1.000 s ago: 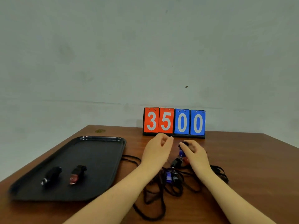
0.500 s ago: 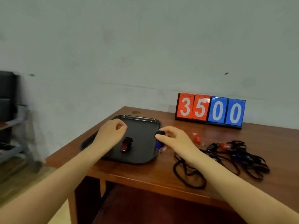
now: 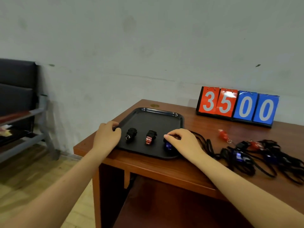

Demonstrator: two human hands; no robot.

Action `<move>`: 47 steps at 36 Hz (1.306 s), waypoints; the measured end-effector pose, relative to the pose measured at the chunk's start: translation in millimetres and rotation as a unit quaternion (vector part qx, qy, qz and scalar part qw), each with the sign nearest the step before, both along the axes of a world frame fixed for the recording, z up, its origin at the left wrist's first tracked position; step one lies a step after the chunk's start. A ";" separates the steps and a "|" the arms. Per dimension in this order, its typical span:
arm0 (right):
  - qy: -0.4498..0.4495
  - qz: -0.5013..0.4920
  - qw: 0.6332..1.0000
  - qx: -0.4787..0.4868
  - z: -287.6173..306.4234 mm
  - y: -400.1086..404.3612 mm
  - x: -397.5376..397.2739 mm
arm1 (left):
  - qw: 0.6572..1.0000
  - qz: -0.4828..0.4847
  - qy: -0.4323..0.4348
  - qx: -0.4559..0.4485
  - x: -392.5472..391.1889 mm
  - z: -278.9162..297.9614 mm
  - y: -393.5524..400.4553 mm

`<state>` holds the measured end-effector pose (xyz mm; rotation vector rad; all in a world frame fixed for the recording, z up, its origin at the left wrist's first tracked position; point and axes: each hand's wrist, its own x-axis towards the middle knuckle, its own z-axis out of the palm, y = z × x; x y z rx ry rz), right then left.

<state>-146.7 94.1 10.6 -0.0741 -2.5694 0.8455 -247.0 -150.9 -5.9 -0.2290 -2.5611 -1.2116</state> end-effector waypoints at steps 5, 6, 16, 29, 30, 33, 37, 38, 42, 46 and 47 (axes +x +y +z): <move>0.001 -0.006 1.000 0.018 0.7 -0.6 0.9 | 1.000 0.002 0.014 -0.007 -1.0 -4.1 2.5; 0.001 -0.008 1.000 0.019 1.1 -0.8 1.3 | 1.000 0.005 0.016 -0.009 -0.7 -4.7 3.0; 0.013 0.021 0.999 -0.042 30.5 28.5 35.1 | 0.973 -0.014 0.197 -0.120 47.4 17.2 28.0; 0.022 -0.091 0.978 -0.187 33.5 140.4 110.2 | 0.912 -0.364 0.038 -0.184 112.4 33.9 201.1; 0.015 -0.097 0.984 -0.151 27.3 147.3 114.2 | 0.912 -0.364 0.033 -0.187 111.1 30.9 209.5; 0.008 -0.116 0.991 -0.069 13.9 167.4 122.8 | 0.919 -0.347 0.046 -0.181 105.7 25.5 233.8; 0.005 -0.128 0.990 -0.052 7.7 190.1 120.6 | 0.932 -0.325 0.063 -0.147 97.3 30.4 269.3; 0.001 -0.129 0.991 -0.045 6.9 193.3 115.9 | 0.934 -0.324 0.060 -0.136 93.4 31.0 276.9; -0.039 -0.135 0.990 0.014 3.3 207.6 93.6 | 0.935 -0.330 0.046 -0.117 76.5 27.9 311.4; -0.074 -0.135 0.984 0.085 3.0 215.8 76.8 | 0.920 -0.349 0.015 -0.180 62.2 17.6 334.2; -0.076 -0.132 0.984 0.094 2.5 217.4 74.5 | 0.914 -0.349 0.019 -0.208 58.6 15.3 336.6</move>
